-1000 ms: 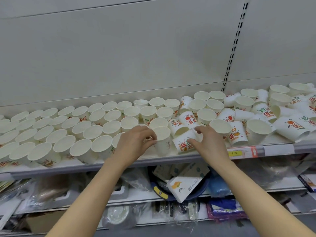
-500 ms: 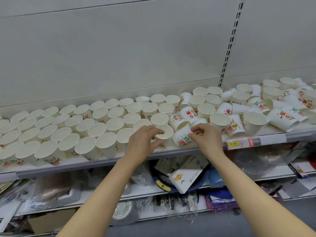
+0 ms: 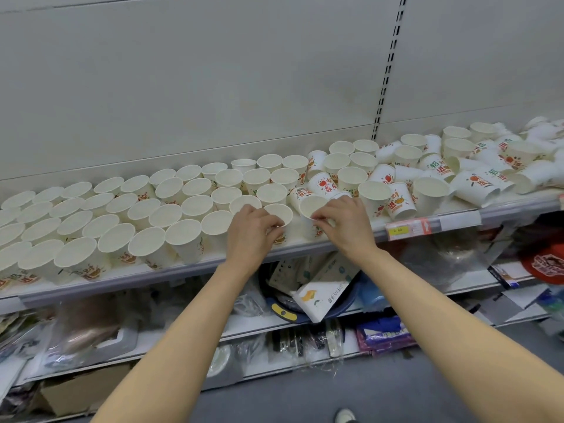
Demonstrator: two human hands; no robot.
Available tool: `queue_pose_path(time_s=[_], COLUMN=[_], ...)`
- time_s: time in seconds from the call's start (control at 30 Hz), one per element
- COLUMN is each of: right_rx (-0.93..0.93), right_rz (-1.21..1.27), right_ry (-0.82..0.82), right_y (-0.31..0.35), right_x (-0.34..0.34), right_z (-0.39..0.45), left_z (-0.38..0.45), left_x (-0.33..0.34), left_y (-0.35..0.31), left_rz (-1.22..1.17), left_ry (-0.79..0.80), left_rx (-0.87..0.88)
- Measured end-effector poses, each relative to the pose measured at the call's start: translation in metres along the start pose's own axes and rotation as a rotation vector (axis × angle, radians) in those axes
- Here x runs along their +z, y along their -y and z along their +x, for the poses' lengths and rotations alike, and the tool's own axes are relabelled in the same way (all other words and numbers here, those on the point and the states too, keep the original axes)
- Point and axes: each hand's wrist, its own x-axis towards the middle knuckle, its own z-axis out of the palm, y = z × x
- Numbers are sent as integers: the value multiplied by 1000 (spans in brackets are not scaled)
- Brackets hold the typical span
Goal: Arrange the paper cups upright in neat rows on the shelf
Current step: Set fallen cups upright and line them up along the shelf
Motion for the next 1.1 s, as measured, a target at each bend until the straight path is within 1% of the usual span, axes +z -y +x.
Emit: queue_pose_path(time_s=[0.13, 0.27, 0.37, 0.47, 0.6, 0.67, 0.77, 0.83, 0.9, 1.0, 1.1], right_rx=[-35, -104, -115, -109, -119, -114, -152, -184, -192, -197, -200], right_rz=[12, -5, 10, 66, 64, 32, -23, -27, -14, 11, 17], right_ry=[7, 30, 52, 12, -67, -69, -44, -33, -23, 2, 15], right_y=[3, 4, -2, -12, -49, -71, -88, -97, -103, -107, -108], right_x=[2, 7, 10, 7, -8, -17, -24, -28, -30, -29, -25], right_z=[5, 13, 14, 13, 12, 13, 19, 26, 33, 41, 50], left_z=[-2, 3, 7, 21, 63, 90, 126, 142, 154, 170, 187], left_x=[3, 2, 2, -5, -17, -15, 0, 13, 24, 37, 47], left_y=[0, -3, -6, -9, -26, -41, -58, -67, -71, -69, -65], left_rz=[5, 33, 39, 7, 2, 18, 96, 176, 217, 207, 207], left_ry=[-54, -53, -38, -23, -24, 70, 299, 385, 396, 388, 451], left_rx=[-47, -88, -139, -208, -184, -192, -188, -169, -162, -215, -267])
